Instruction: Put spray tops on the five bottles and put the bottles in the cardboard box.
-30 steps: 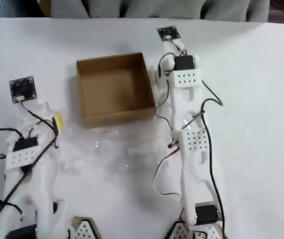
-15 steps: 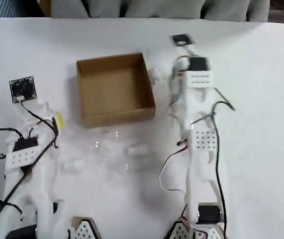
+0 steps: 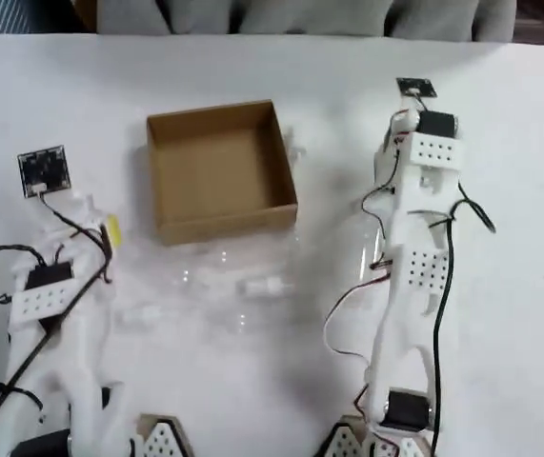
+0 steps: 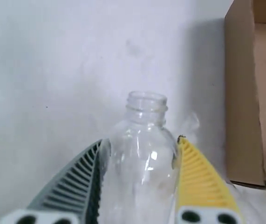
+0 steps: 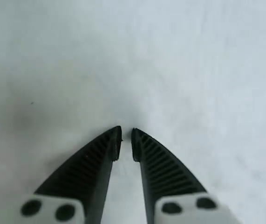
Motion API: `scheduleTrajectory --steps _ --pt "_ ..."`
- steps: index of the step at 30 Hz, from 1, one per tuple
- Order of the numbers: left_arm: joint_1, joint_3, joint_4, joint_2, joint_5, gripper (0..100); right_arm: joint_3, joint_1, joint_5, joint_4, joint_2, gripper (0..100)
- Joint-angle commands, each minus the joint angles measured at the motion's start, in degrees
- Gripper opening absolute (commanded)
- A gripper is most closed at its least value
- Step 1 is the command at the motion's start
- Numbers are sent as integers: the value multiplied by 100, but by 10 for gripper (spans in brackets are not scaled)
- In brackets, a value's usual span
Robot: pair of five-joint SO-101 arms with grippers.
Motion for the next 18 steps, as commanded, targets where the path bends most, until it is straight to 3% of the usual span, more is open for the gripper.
scheduleTrajectory --steps 1,8,18 --pt "66 -35 -290 -101 -70 21 413 -382 9 171 -963 91" --pt "66 -35 -290 -101 -70 21 712 -1121 0 154 -1965 122" --pt "48 -35 -290 -101 -70 21 659 -1719 0 -242 -1640 123"
